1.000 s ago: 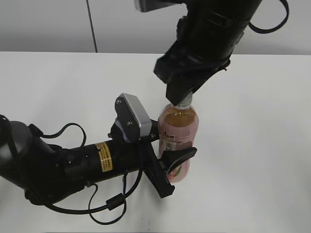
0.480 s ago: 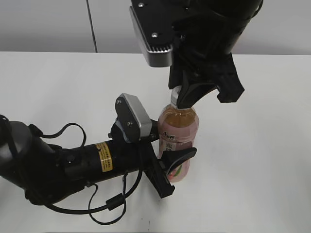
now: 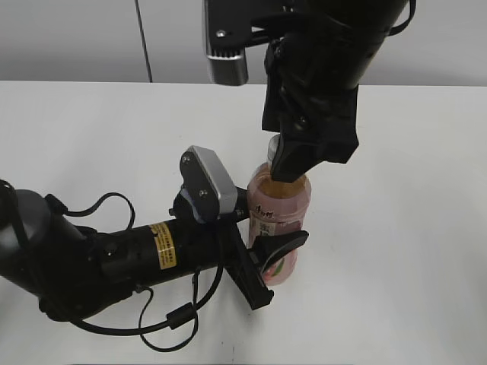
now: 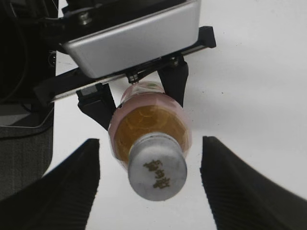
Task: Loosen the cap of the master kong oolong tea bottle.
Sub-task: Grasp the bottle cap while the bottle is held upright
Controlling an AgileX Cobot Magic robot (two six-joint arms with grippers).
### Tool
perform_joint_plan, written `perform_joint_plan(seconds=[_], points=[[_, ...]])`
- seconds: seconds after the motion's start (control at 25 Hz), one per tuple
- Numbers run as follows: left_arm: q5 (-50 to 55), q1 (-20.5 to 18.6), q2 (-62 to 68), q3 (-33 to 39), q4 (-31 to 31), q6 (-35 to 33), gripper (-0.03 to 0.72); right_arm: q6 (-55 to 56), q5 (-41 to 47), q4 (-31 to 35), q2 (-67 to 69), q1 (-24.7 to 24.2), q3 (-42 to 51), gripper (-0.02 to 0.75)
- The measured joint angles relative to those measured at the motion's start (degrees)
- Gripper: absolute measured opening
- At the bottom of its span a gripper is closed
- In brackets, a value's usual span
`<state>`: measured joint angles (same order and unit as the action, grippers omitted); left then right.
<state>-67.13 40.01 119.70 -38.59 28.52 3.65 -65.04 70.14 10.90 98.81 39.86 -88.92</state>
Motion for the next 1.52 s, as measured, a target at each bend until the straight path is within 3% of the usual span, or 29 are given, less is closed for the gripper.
perform_joint_plan(seconds=[0.16, 0.48, 0.6, 0.8, 1.28, 1.4, 1.52], points=[[0.0, 0.0, 0.0, 0.0, 0.0, 0.0, 0.382, 10.16, 0.0, 0.12, -0.07, 0.0, 0.0, 0.551], [0.0, 0.0, 0.0, 0.0, 0.0, 0.0, 0.382, 62.32, 0.0, -2.28, -0.8, 0.0, -5.4, 0.562], [0.0, 0.0, 0.0, 0.0, 0.0, 0.0, 0.382, 73.12, 0.0, -3.86, -0.8, 0.0, -5.4, 0.562], [0.0, 0.0, 0.0, 0.0, -0.05, 0.0, 0.382, 79.15, -0.04, -3.34, -0.8, 0.0, -3.45, 0.564], [0.0, 0.0, 0.0, 0.0, -0.05, 0.0, 0.382, 79.9, -0.04, -3.29, -0.8, 0.0, 1.1, 0.553], [0.0, 0.0, 0.0, 0.0, -0.05, 0.0, 0.382, 79.9, -0.04, -3.22, -0.55, 0.0, 1.1, 0.461], [0.0, 0.0, 0.0, 0.0, -0.05, 0.0, 0.382, 79.02, -0.11, -2.51, -0.54, 0.0, 1.1, 0.269]])
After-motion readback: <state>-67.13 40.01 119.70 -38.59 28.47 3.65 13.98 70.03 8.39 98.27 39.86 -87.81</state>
